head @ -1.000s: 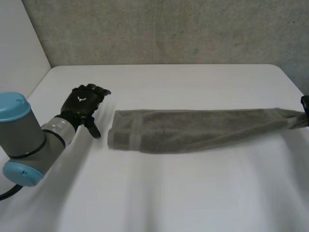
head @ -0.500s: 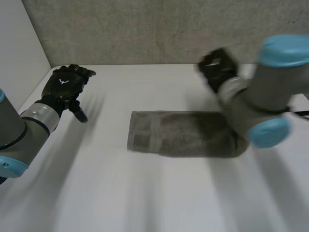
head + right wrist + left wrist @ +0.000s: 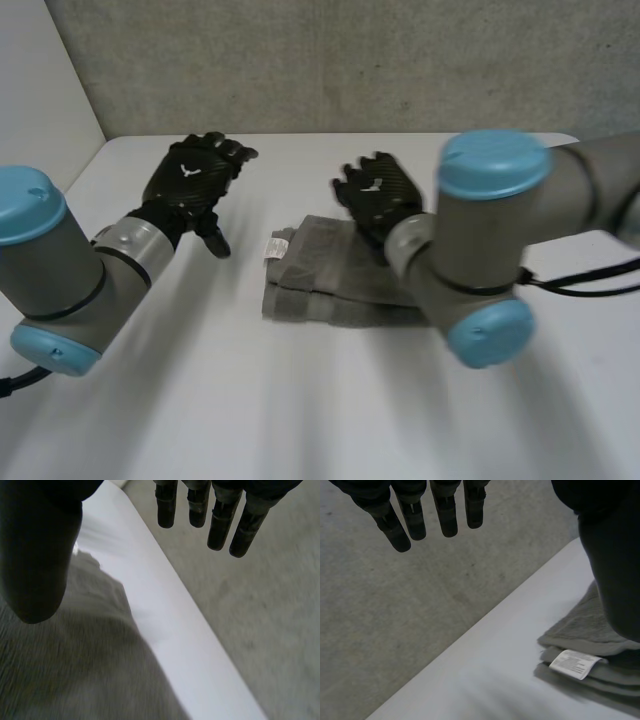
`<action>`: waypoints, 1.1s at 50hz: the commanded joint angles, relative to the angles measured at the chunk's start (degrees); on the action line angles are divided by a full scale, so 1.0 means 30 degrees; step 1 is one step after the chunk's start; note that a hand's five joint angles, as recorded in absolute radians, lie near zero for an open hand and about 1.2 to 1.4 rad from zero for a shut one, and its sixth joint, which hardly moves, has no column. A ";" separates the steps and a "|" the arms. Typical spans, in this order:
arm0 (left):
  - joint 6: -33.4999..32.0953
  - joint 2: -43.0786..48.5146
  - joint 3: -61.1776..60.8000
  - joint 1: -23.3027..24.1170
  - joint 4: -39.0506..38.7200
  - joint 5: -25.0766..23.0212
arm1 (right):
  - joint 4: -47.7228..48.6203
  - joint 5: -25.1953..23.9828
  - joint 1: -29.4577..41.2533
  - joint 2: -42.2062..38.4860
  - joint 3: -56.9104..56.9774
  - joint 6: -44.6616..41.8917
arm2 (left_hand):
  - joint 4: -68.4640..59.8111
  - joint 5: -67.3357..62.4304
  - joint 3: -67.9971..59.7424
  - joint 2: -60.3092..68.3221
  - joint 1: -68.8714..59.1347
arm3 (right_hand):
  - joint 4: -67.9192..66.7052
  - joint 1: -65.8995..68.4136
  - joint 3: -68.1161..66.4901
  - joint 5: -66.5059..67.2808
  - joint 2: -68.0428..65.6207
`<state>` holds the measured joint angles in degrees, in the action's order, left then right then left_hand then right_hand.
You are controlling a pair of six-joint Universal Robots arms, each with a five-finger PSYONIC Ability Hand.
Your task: Fold the towel.
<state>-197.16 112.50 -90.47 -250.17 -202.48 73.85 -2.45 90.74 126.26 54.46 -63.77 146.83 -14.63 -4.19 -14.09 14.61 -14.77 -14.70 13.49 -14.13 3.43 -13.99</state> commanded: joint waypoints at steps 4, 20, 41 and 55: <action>-0.0285 0.1810 0.0097 0.1795 -0.0037 -0.0243 | 0.1045 -0.1766 -0.3439 0.2794 -0.7827 0.0979 | -0.0263 -0.0408 -0.0440 0.0269 -0.0214 | 0.1566 -0.1162 0.1377 -0.1144 0.1330; -0.0344 0.6060 0.3084 0.3028 0.0605 -0.0273 | 0.5003 -0.2178 -0.5699 0.3499 -1.1937 0.1593 | -0.5029 -0.5174 -0.5206 0.5035 -0.4980 | 0.0197 0.0207 0.0008 0.0225 -0.0039; -0.0344 0.6122 0.2413 0.3526 0.2248 -0.0067 | 0.7025 -0.2179 -0.5817 0.2738 -1.2231 0.2005 | -2.1791 -2.1937 -2.1968 2.1797 -2.1743 | -1.1067 1.1472 -1.1256 1.1489 -1.1304; -0.0344 0.2811 -0.1073 0.3555 0.1867 -0.0126 | 0.7261 -0.2091 -0.6051 0.2092 -1.2143 0.1771 | -2.1791 -2.1937 -2.1968 2.1797 -2.1743 | -1.2317 1.2721 -1.2506 1.2739 -1.2553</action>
<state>-198.20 123.22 -90.69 -239.51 -196.32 73.55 19.38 84.20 108.43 60.88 -100.25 152.36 -77.51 -67.92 -78.70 77.16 -74.44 -53.83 53.89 -53.93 43.65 -53.52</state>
